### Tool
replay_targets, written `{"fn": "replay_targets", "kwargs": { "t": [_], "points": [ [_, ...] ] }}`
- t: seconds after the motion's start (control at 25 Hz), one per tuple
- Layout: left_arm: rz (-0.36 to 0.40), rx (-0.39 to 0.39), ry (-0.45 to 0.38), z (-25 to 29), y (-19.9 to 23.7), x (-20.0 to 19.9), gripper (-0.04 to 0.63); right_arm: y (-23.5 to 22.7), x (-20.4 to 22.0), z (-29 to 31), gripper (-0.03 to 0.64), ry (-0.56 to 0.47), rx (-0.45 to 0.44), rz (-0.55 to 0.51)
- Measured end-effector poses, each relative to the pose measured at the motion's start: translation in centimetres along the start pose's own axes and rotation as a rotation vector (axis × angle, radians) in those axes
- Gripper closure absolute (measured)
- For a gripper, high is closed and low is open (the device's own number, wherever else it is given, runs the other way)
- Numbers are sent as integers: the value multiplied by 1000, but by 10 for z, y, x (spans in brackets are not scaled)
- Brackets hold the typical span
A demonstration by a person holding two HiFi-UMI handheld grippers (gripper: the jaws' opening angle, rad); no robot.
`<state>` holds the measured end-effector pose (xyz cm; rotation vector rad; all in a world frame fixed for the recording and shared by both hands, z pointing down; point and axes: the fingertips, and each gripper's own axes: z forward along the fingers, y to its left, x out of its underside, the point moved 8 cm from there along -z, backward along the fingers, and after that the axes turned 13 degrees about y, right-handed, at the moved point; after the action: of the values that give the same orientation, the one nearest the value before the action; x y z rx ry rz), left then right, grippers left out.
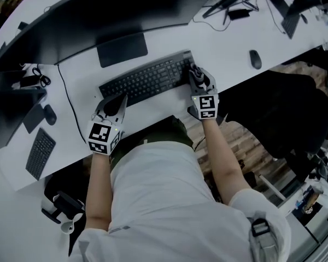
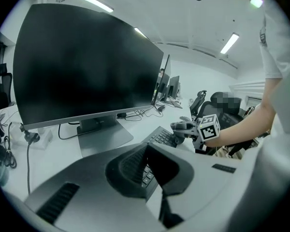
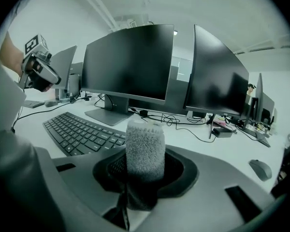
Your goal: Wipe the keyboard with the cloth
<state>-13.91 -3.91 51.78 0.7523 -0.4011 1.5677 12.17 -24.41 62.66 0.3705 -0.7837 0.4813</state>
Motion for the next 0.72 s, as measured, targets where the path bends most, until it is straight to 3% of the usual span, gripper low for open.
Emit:
{"fn": "replay_targets", "kwargs": {
  "t": [0.28,0.72],
  "points": [
    [31,33,7,-5,14,4,594,20,2,-5,500,16,17,38],
    [59,52,22,-14,28,9,594,55,-24,9,499,-6,-29,73]
  ]
}}
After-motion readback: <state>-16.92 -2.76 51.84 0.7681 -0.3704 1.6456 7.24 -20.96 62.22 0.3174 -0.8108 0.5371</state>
